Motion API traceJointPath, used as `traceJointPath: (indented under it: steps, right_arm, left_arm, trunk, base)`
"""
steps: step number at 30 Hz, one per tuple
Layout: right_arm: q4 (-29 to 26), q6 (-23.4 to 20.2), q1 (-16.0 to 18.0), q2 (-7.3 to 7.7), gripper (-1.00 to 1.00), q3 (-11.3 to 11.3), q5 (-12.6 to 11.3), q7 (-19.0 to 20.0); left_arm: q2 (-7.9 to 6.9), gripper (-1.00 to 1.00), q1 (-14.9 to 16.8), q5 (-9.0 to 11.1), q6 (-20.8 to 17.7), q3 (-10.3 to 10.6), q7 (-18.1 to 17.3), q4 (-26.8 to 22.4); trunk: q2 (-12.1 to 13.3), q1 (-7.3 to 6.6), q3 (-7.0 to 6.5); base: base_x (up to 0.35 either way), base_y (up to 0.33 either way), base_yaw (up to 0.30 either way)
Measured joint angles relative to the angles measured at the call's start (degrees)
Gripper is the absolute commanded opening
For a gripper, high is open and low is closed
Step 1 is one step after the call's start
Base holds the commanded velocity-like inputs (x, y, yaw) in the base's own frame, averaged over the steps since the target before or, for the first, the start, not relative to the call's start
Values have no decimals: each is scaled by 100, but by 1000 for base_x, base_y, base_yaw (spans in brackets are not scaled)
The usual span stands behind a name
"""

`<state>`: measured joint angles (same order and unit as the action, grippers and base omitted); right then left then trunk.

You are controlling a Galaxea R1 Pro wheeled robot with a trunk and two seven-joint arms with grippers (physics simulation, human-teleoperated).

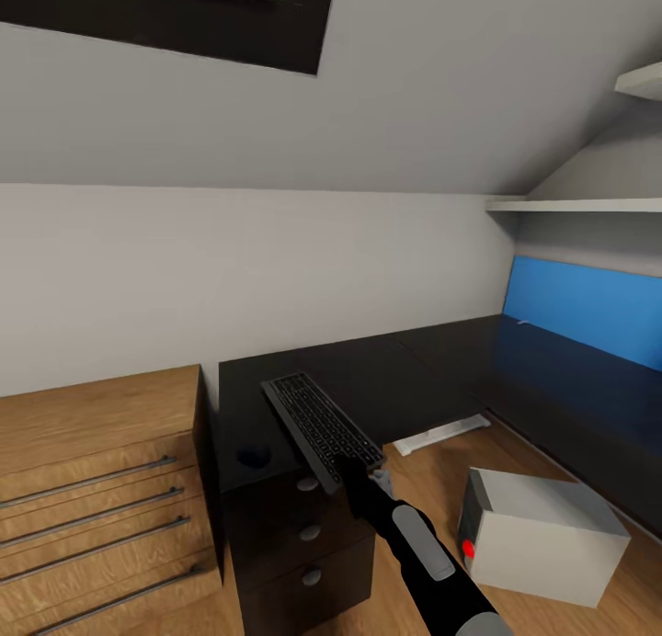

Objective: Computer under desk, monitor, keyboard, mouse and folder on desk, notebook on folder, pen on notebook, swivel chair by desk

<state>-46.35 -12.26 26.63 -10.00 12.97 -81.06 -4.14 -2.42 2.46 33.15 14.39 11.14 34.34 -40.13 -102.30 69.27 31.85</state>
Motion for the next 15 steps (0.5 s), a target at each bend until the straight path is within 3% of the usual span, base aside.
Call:
traceJointPath:
  steps: [6,7,8,15]
  right_arm:
    - [0,-6,0,0,-100,-5,-7,-2]
    - [0,-6,0,0,100,-5,-9,-3]
    - [13,-15,-2,0,100,2,34,-175]
    - [13,-16,-2,0,100,2,29,-181]
  left_arm:
    - [6,100,-2,0,0,-1,7,0]
    - [6,100,-1,0,0,-1,8,0]
    - [6,100,0,0,0,-1,8,-1]
    - [6,100,-1,0,0,-1,2,-1]
  trunk:
    - [0,0,0]
    - [0,0,0]
    - [1,0,1]
    - [0,0,1]
  base:
    - [-3,-1,0]
    - [0,0,0]
    - [0,0,0]
    - [0,0,0]
